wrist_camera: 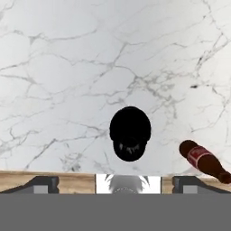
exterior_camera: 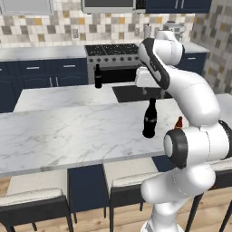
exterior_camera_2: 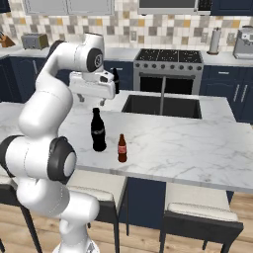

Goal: Place the large bottle from the dining counter next to the other large bottle outside the sink, and place the small bottle from the dining counter next to the other small bottle inside the sink.

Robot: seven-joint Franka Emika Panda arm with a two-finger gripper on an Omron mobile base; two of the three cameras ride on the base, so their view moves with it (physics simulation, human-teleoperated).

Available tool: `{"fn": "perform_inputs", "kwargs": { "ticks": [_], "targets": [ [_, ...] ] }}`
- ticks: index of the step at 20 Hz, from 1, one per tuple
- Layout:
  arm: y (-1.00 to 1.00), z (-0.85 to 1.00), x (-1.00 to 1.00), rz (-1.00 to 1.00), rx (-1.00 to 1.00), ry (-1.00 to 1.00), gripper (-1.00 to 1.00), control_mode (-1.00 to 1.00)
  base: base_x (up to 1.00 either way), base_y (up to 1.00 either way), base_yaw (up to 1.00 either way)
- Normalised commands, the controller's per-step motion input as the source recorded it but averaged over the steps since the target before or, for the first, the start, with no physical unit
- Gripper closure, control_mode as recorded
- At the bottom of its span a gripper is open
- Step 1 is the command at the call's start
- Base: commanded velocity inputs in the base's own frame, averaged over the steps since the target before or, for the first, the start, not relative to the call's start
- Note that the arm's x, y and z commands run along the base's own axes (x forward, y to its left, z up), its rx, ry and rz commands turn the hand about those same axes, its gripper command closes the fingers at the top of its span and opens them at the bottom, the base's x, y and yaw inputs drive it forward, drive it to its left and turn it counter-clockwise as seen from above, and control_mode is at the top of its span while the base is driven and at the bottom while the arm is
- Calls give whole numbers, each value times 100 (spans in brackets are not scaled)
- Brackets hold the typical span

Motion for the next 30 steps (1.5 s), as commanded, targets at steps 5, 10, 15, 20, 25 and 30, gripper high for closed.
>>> {"fn": "perform_inputs", "kwargs": {
  "ticks": [5, 10, 15, 20, 25, 30],
  "targets": [
    [-13, 0, 29, 0, -4, 7, -100, -100, 0, 0, 0],
    [-4, 0, 25, 0, 2, 0, -100, -100, 0, 0, 0],
    [0, 0, -4, 0, 1, 0, -100, -100, 0, 0, 0],
    [0, -15, -3, 0, 0, 0, -100, -100, 0, 0, 0],
    [0, -23, -5, 0, 0, 0, -100, -100, 0, 0, 0],
    [0, -16, 0, 0, 0, -1, -100, -100, 0, 0, 0]
  ]
}}
